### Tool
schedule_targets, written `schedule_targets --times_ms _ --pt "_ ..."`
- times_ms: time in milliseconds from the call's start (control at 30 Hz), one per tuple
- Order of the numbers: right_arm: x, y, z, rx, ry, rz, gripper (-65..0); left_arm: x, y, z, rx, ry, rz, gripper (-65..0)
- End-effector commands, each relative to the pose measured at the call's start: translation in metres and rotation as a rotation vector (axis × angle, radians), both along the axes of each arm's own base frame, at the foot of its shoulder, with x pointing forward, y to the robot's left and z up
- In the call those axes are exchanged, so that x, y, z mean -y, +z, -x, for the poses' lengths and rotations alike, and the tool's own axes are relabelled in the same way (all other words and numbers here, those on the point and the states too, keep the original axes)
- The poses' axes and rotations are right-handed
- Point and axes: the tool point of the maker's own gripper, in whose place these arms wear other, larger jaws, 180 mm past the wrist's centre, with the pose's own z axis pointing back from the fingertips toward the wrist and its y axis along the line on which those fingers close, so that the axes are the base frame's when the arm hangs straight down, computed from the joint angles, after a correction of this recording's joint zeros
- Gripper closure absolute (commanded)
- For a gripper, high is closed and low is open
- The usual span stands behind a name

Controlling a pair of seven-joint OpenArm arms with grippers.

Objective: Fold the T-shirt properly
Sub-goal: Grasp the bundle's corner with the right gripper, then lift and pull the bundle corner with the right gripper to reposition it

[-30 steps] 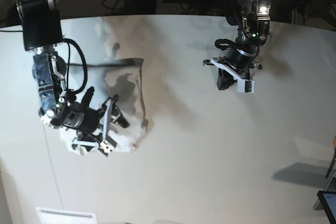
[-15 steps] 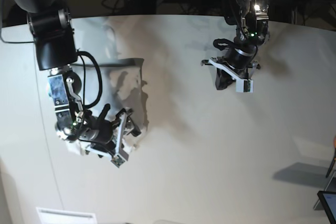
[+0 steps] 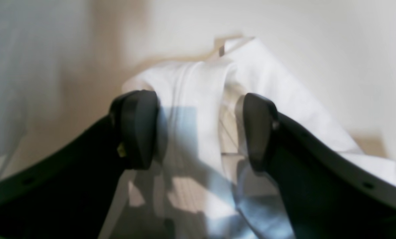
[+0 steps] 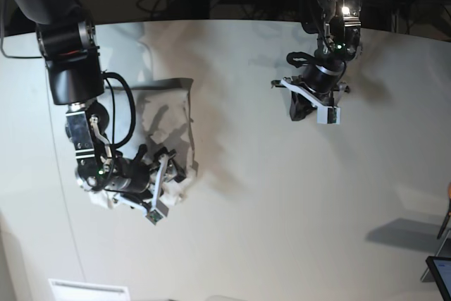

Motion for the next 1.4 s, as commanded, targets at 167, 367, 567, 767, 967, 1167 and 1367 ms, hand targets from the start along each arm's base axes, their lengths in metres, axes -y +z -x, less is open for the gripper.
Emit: schedule_targets --times_ms 167,367,567,767,967,1167,1367 --pt "-0.003 0.025 -0.017 0.067 -0.002 -0.026 -20.6 -0.001 0.01 -0.006 0.037 -0.001 -0.001 0.0" --pt "-0.003 0.026 -0.018 0.069 -0.003 -0.028 -0.4 -0.001 0.009 -0.006 0.035 0.0 -0.001 0.0" --pt "-0.004 0.04 -0.021 0.105 0.005 -0.024 -0.3 -0.002 0.01 -0.007 0.037 0.0 -0.001 0.0" --pt "-0.007 0.065 -0.023 0.158 0.029 0.009 -0.3 -0.005 -0.003 -0.003 0.001 0.009 0.0 0.0" --pt "0.001 0.08 -0.037 0.189 -0.047 0.009 -0.3 -0.004 -0.002 -0.004 0.005 0.008 0.0 0.0" --pt "0.007 0.076 -0.048 0.207 -0.118 -0.043 -0.3 -0.004 -0.001 -0.004 0.008 0.007 0.0 0.0" --pt "0.01 0.063 -0.055 0.203 -0.145 -0.083 -0.3 -0.004 -0.002 -0.002 0.004 0.007 0.0 0.0"
